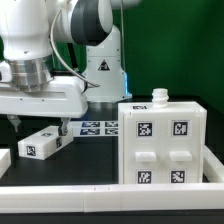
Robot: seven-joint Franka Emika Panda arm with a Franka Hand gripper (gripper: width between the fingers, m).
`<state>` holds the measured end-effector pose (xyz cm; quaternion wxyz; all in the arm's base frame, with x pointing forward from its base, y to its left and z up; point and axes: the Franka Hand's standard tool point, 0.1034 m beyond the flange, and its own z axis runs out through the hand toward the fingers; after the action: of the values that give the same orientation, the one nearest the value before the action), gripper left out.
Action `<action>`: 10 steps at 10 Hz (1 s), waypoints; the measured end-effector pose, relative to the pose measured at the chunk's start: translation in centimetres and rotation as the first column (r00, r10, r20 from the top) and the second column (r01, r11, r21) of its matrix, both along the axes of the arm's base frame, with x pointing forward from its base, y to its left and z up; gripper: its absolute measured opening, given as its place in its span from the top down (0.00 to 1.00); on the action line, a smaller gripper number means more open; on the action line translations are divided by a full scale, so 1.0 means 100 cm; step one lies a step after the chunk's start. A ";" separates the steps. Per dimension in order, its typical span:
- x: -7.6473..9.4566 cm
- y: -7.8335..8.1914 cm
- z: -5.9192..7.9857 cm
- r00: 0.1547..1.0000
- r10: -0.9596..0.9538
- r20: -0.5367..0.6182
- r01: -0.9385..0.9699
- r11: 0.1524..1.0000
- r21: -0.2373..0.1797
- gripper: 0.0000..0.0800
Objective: Assemble cabinet
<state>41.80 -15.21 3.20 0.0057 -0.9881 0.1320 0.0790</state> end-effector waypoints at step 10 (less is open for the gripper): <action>-0.006 0.016 -0.019 0.997 0.074 -0.016 -0.074 0.997 -0.006 0.12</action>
Offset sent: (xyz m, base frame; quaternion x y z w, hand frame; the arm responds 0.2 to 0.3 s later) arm 0.0012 0.0102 -0.0104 -0.0100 0.0129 0.0117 0.9998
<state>41.18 -13.64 1.30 -0.0014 -0.9917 0.0954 0.0863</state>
